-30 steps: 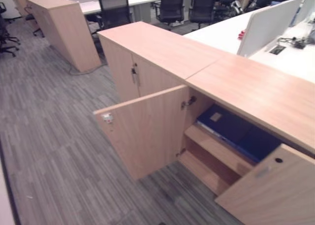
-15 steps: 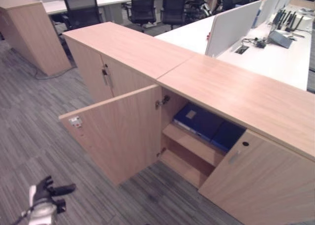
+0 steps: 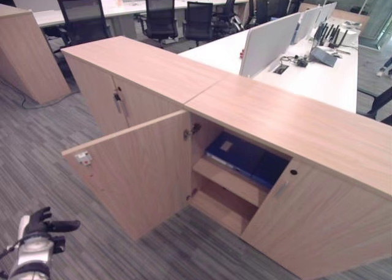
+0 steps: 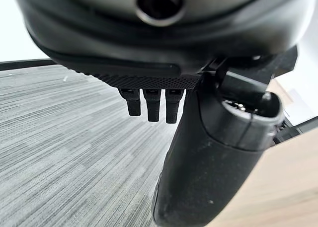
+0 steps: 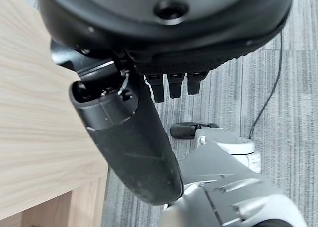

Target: Put the empty folder in the office cabinet

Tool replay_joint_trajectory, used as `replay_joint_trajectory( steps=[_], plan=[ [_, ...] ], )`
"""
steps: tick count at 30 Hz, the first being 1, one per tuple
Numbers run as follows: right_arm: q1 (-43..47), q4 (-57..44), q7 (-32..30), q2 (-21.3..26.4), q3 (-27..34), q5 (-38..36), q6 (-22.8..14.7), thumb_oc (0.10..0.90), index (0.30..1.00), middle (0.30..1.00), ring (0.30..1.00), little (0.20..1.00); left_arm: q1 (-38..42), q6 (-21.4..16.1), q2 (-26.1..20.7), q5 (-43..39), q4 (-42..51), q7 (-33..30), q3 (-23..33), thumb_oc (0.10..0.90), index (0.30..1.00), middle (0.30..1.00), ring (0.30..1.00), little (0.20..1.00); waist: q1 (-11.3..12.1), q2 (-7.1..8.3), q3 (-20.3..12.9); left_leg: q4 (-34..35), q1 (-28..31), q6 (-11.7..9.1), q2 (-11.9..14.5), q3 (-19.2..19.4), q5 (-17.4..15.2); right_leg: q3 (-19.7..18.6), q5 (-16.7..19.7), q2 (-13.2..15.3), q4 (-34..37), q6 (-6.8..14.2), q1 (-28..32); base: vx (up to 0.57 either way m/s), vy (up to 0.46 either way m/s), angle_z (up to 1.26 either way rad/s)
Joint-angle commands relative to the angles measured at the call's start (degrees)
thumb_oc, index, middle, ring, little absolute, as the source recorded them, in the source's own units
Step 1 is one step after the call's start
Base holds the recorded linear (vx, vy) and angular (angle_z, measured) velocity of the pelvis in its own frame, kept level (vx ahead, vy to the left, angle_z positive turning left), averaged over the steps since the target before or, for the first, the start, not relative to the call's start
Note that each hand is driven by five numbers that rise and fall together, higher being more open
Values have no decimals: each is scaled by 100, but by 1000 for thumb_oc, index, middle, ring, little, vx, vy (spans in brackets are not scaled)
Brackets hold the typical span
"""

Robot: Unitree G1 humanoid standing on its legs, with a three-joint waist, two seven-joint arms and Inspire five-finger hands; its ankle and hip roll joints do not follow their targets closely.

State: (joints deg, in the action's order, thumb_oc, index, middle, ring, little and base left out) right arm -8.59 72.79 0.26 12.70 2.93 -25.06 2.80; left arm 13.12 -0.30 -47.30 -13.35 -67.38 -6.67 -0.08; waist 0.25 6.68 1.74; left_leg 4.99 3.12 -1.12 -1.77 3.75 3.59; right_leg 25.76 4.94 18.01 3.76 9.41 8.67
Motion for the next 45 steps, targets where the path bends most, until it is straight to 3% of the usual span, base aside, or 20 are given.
replay_joint_trajectory(
  steps=[1, 11, 21, 32, 38, 41, 42, 43, 45],
  plan=[
    [361, 321, 32, 396, -3, -245, -190, 800, 900, 900, 900, 900, 787, -391, -459, 488, 96, -25, -47, 800, 900, 900, 900, 900, 130, -698, -1, 1, 145, 51, -87, 257, -738, 198, -83, 99, -225, 402, 91, 0, 0, 0],
    [418, 350, 106, 454, -126, -271, -189, 800, 900, 900, 900, 900, 1701, -393, -704, 831, -56, 138, -835, 800, 900, 900, 900, 900, 34, -681, -30, 1, 185, 57, -69, 337, -766, 172, -53, 98, -182, 430, 91, 0, 0, 0],
    [316, 300, 130, 387, -255, -324, -197, 800, 900, 900, 900, 900, 2596, -398, -550, 1017, -318, 232, -1557, 800, 900, 900, 900, 900, -112, -600, -54, 1, 192, 57, -60, 431, -771, 136, -16, 106, -154, 455, 48, 0, 0, 0],
    [172, 27, 176, 288, -400, -376, -231, 800, 900, 900, 900, 900, 2938, -426, -252, 163, -466, 464, -1385, 800, 900, 900, 900, 900, -223, -488, -108, 1, 208, 59, -35, 516, -798, 19, 23, 83, -126, 462, -22, -1, 0, -5],
    [107, -105, 175, 195, -417, -362, -245, 800, 900, 900, 900, 900, 2804, -518, 153, -441, 61, 578, -1260, 800, 900, 900, 900, 900, -219, -430, -122, 1, 207, 63, -38, 507, -803, 31, 11, 78, -130, 456, -15, 0, 0, 0],
    [74, -301, 160, 76, -459, -355, -282, 800, 900, 900, 900, 900, 2344, -550, 356, 599, 1534, 403, -1818, 800, 900, 900, 900, 900, -178, -404, -84, 1, 162, 75, -40, 460, -771, 72, -4, 80, -145, 442, -40, -35, -12, 4],
    [66, -303, 159, 76, -460, -354, -281, 800, 900, 900, 900, 900, 2325, -536, 357, 608, 1556, 398, -1809, 800, 900, 900, 900, 900, -178, -404, -91, 1, 162, 75, -41, 460, -772, 71, -6, 81, -145, 442, -41, -28, -3, 8],
    [59, -412, 152, -10, -471, -321, -281, 800, 900, 900, 900, 900, 1835, -541, 671, 1022, 2383, 444, -1990, 800, 900, 900, 900, 900, -134, -374, -55, 1, 152, 90, -54, 432, -769, 92, -32, 89, -150, 428, -33, -16, -2, 11],
    [56, -439, 117, -42, -459, -302, -279, 800, 900, 900, 900, 900, 1520, -542, 891, 1135, 2770, 532, -2043, 800, 900, 900, 900, 900, -108, -362, -42, 1, 147, 98, -62, 404, -771, 107, -41, 95, -151, 420, -20, -16, -5, 12]
  ],
)
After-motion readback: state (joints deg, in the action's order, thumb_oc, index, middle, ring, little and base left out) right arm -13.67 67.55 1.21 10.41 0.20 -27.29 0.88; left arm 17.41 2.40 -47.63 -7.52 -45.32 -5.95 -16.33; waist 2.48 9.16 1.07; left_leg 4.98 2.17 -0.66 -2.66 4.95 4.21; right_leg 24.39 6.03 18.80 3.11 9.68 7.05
